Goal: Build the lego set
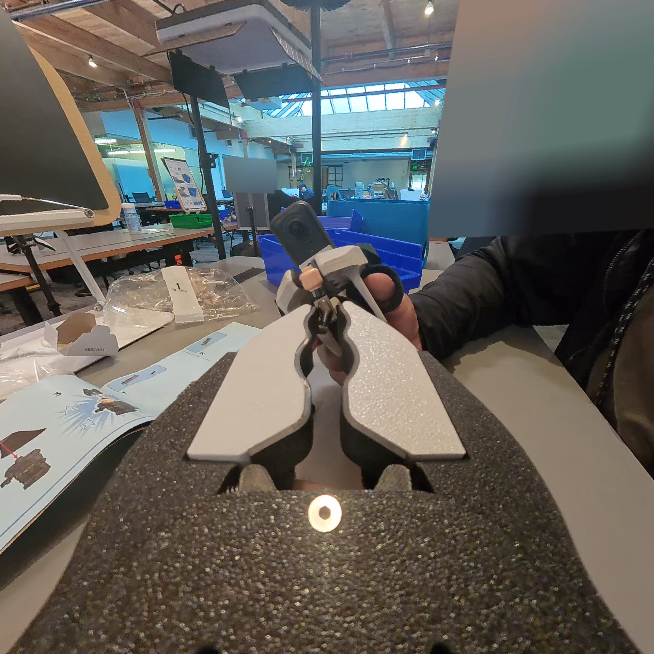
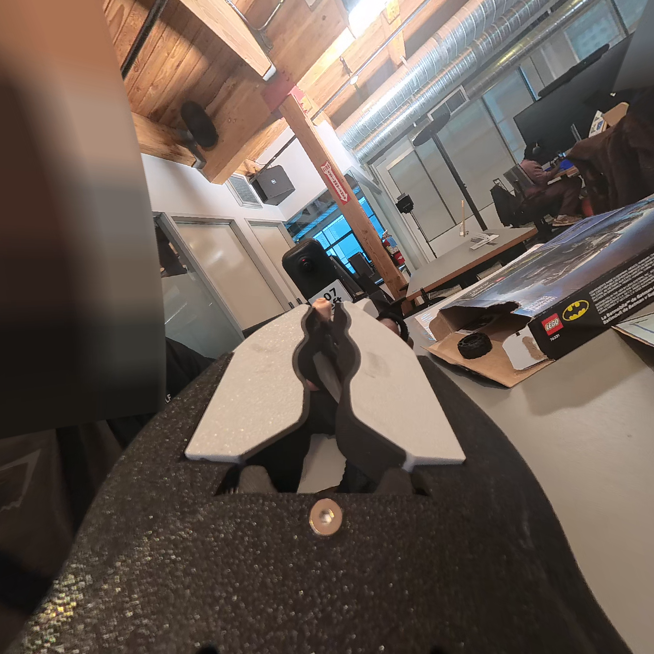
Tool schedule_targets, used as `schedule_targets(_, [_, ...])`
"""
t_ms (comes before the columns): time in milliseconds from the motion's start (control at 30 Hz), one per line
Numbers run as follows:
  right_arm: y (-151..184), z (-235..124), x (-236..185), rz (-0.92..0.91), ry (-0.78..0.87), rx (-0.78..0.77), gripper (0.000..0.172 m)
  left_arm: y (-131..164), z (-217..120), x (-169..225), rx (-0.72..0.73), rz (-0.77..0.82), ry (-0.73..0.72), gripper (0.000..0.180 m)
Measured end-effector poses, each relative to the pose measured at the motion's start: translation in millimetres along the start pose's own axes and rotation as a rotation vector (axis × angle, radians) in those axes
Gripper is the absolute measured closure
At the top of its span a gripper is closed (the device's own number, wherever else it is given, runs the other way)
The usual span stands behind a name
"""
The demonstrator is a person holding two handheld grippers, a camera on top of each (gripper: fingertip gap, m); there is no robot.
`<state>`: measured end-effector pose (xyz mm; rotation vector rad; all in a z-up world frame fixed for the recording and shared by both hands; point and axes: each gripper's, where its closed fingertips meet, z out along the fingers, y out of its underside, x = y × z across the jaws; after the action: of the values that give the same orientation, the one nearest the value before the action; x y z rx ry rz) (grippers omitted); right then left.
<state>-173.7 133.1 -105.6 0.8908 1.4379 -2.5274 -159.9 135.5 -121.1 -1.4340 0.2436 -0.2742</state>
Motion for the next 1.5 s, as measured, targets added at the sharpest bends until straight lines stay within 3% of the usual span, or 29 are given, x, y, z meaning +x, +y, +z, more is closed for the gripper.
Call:
schedule_targets(133, [-5.6, -3.7, 3.8, -0.029, 0.025, 0.012, 0.157, -5.0, -1.9, 1.8, 0.023, 0.003, 0.011, 0.17])
schedule_targets(233, [-10.7, -8.6, 8.1, -0.168, 0.073, -0.018, 0.149, -8.6, -4.3, -0.4, 0.043, -0.028, 0.014, 0.171])
schedule_targets(567, [1.7, -12.6, 19.0, -1.133, 0.308, -0.33, 0.109, -16.8, -9.8, -2.3, 0.131, -0.234, 0.102, 0.17])
schedule_targets(733, [21.7, 1.2, 14.6, -1.391, 0.32, -0.4, 0.095, -17.4, -9.1, 4.0, 0.168, -0.329, 0.182, 0.17])
schedule_targets(967, [19.5, 7.6, -1.3, -1.515, 0.325, -0.348, 0.101, -10.1, -5.8, 13.5, 0.14, -0.334, 0.244, 0.17])
schedule_targets(1233, [21.7, 6.5, -9.1, -1.628, 0.305, -0.364, 0.12, -2.4, -3.9, 26.7, 0.092, -0.351, 0.329, 0.17])
schedule_targets(1500, [23.4, 5.5, -9.2, -1.69, 0.315, -0.388, 0.136, 2.4, -2.4, 25.4, 0.066, -0.321, 0.307, 0.17])
